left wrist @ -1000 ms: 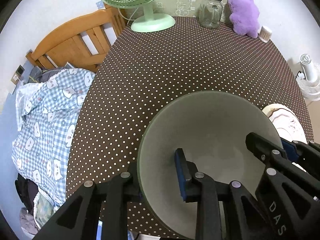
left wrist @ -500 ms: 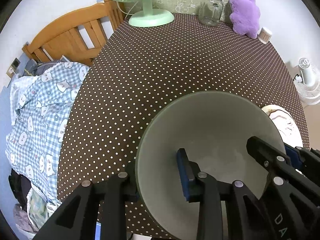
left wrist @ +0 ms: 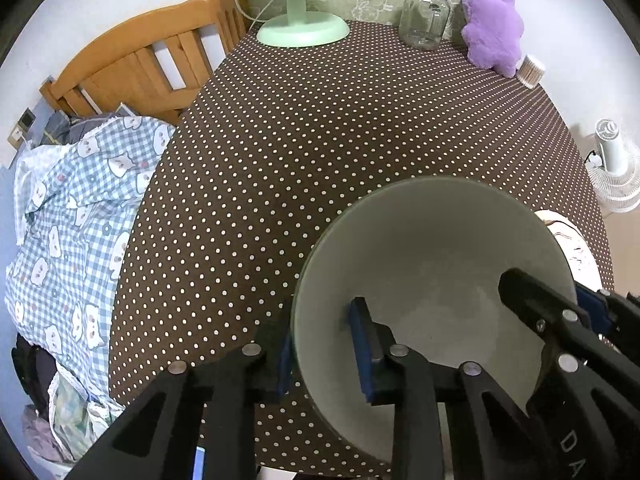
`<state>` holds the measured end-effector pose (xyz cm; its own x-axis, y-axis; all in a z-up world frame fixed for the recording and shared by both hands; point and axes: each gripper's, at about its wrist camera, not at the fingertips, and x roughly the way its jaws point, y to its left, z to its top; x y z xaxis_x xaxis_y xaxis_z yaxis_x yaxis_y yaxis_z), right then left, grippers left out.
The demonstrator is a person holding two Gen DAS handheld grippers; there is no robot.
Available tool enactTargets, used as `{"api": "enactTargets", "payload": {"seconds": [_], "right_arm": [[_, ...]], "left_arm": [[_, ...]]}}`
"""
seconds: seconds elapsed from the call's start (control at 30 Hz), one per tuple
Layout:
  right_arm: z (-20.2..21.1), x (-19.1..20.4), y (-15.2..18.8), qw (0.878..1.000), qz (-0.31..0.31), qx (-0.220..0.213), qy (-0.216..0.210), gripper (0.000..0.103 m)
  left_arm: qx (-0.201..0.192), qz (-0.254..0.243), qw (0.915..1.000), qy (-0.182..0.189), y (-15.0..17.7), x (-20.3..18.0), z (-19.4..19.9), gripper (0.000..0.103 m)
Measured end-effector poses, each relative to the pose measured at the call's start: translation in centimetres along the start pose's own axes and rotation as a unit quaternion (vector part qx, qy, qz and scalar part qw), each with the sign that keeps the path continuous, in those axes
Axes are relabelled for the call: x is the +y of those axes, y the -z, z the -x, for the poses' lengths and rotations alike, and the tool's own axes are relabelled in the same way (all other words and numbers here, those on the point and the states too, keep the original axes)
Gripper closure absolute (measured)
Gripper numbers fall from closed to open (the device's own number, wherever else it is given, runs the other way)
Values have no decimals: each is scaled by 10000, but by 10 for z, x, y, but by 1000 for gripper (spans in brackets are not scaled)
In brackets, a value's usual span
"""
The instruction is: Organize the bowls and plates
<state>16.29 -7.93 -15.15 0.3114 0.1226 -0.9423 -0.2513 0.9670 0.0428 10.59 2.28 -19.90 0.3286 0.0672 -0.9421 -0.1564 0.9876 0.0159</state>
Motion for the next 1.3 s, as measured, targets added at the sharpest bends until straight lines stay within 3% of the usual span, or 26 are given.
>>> {"api": "enactTargets", "payload": {"seconds": [0.43, 0.57, 0.67, 0.77, 0.8, 1.07, 1.3], "right_arm": [[4, 0, -2, 9992, -10, -165, 365, 81], [1, -6, 0, 9996, -92, -37, 262, 80], [0, -9, 1, 9997, -116, 8, 219, 66], [2, -12, 3, 9999, -94, -17, 140, 49], [2, -13, 3, 9999, -76, -28, 128, 47], [4, -23, 5, 9999, -26, -12, -167, 47], [2, -28, 6, 9991, -128, 27, -397, 47]], "left_arm": [[-82, -75, 9999, -58, 1, -5, 7, 79], [-44, -132, 9999, -28, 2, -8, 8, 69], [-56, -120, 9999, 8, 3, -11, 10, 62], [-71, -115, 9999, 46, 4, -12, 13, 45], [-115, -122, 9998, 63, 5, -13, 15, 43], [-293, -81, 9995, -31, 6, -18, 24, 39], [-288, -58, 9994, 180, 5, -16, 19, 37]]}}
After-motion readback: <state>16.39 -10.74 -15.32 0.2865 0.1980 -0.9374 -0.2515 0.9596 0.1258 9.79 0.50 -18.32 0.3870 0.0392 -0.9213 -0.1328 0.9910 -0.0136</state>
